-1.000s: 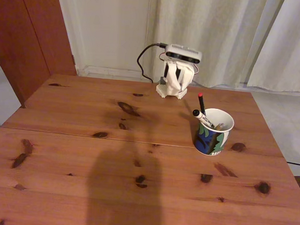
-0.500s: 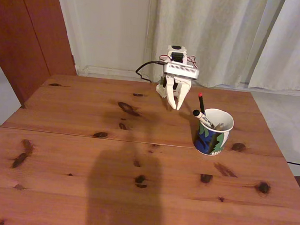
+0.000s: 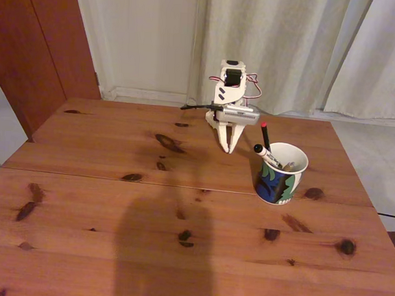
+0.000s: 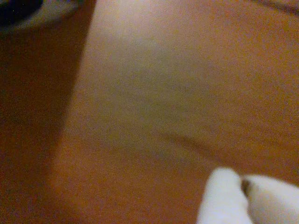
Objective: Clean up the desk and place the pens and markers into the cup
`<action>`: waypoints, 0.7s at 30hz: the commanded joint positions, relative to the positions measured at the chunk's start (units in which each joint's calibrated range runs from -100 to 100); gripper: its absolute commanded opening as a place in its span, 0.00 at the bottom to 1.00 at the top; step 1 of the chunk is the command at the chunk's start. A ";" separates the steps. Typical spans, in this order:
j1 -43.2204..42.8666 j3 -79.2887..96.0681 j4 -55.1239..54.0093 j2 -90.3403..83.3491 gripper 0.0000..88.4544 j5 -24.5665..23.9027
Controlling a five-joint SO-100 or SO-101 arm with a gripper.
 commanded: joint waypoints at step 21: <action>-0.35 0.32 14.85 -0.62 0.01 0.09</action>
